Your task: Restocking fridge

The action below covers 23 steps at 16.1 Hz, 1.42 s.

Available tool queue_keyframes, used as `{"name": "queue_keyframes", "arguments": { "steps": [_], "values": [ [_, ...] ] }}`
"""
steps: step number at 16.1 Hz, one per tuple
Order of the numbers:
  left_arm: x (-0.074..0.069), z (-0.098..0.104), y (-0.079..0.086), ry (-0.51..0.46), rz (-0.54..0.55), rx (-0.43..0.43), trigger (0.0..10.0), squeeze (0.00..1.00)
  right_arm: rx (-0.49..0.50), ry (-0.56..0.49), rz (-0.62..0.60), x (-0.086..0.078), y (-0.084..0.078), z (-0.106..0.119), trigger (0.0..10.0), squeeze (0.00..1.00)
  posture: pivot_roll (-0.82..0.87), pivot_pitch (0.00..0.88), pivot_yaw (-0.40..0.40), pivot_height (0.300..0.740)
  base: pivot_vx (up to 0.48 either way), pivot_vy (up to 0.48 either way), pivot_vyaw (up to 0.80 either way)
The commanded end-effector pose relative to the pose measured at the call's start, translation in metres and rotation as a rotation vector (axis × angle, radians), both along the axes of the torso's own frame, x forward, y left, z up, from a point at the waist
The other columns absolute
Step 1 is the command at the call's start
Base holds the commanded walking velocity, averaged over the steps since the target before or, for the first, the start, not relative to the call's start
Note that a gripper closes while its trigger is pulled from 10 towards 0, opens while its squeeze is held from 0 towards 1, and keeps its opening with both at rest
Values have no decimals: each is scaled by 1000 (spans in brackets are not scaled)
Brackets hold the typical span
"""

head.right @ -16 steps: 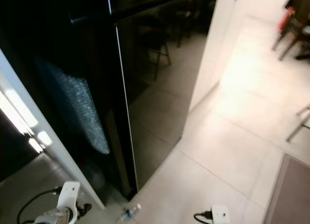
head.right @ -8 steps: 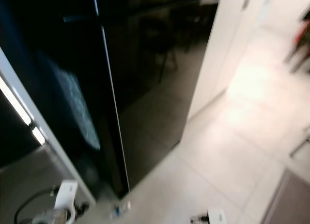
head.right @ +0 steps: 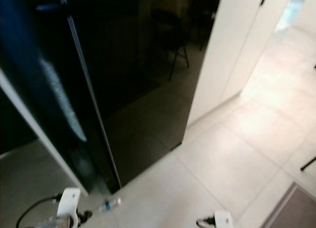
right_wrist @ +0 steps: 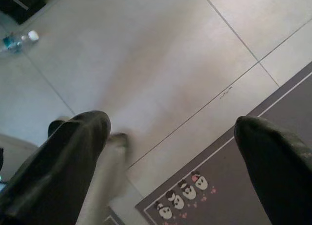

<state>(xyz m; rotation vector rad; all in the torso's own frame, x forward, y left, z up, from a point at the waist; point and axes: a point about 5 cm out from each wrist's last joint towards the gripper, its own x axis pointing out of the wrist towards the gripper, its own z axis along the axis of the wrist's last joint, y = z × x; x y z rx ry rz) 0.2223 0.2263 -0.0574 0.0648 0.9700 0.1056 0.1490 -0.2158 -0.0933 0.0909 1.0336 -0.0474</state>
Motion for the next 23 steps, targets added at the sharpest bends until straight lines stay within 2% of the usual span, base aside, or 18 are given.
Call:
{"name": "queue_keyframes", "arguments": {
  "steps": [1, 6, 23],
  "values": [
    [4, 2, -3, -25, 18, -17, 10000, 0, -14, 15, -11, -7, -3, -2, 10000, 0, 11, 0, -37, 740, 0, 0, 0],
    [4, 2, -3, -22, 11, -20, 10000, 0, -20, 23, -37, -9, -4, -3, 10000, 0, 8, 0, -33, 740, 0, 0, -218],
    [2, 1, -4, -9, -41, -20, 10000, 0, -32, 28, -42, -8, -5, -3, 10000, 0, 5, 0, -26, 740, 0, 0, -759]
  ]
}}
